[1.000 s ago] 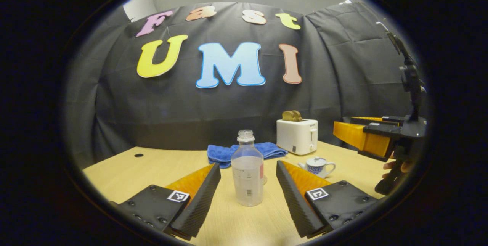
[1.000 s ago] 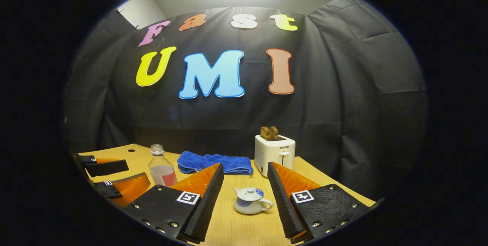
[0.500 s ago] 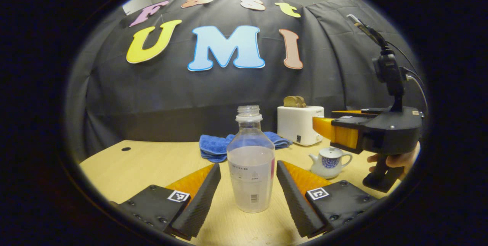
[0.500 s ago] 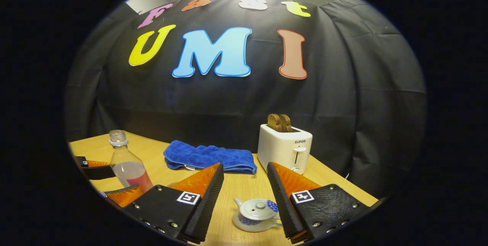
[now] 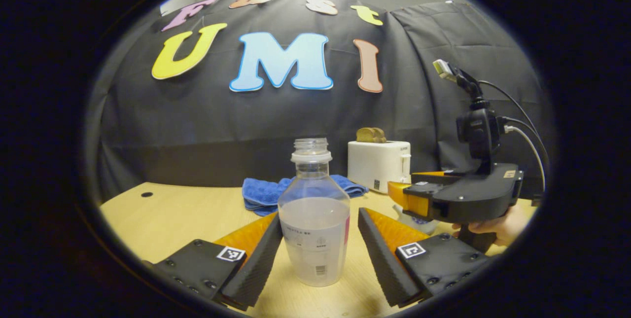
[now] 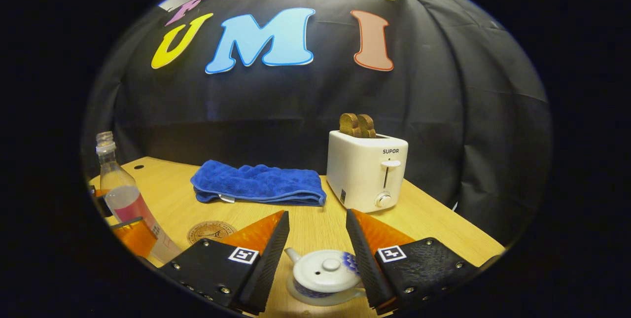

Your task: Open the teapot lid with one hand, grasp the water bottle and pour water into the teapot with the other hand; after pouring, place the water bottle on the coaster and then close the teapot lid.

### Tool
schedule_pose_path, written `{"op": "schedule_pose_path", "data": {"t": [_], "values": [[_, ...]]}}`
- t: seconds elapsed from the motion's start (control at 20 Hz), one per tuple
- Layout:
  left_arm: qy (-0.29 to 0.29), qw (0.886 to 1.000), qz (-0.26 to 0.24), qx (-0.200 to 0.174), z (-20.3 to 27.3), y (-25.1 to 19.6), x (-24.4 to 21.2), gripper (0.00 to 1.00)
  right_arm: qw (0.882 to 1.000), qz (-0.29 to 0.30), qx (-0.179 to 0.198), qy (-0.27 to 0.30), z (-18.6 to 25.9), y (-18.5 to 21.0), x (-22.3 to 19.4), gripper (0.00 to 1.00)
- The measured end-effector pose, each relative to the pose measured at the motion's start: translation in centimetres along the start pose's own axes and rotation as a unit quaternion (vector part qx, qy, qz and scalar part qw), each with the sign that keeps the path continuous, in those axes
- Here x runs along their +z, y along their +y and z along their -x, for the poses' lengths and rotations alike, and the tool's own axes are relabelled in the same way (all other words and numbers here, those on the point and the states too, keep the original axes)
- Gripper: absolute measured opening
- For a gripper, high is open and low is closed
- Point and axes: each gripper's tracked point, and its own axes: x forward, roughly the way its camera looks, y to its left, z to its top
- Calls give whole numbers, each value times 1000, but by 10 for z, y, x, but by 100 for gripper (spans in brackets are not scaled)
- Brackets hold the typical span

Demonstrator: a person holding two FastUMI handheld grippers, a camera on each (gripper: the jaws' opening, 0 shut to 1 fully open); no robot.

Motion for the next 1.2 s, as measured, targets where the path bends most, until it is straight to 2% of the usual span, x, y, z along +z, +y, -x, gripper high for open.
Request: {"op": "schedule_pose_path", "data": {"t": [0.25, 0.35, 0.4, 0.5, 0.65, 0.7, 0.9, 1.2], "values": [[11, 1000, 1, 4, -2, 5, -5, 100, 999, -23, 6, 27, -5, 0, -17, 73], [17, 1000, 0, 4, -1, 4, -11, 95, 999, -27, 2, 28, -6, -4, -16, 72], [17, 1000, -1, 3, -1, 5, -10, 89, 999, -30, 1, 29, -7, -4, -16, 72], [20, 1000, -1, 2, 0, 4, -9, 89, 999, -35, -1, 28, -10, -6, -16, 72], [11, 999, 34, 1, 8, 5, -7, 88, 999, -36, -12, 25, -13, -12, -17, 70], [11, 999, 51, 1, 10, 5, -6, 87, 999, -39, -11, 26, -14, -12, -16, 58], [13, 998, 69, -5, 13, 5, -5, 84, 999, -37, -12, 28, -13, -11, -17, 58], [-19, 995, 98, 0, 22, 14, 8, 84, 999, -32, -17, 21, -10, -12, -13, 58]]}}
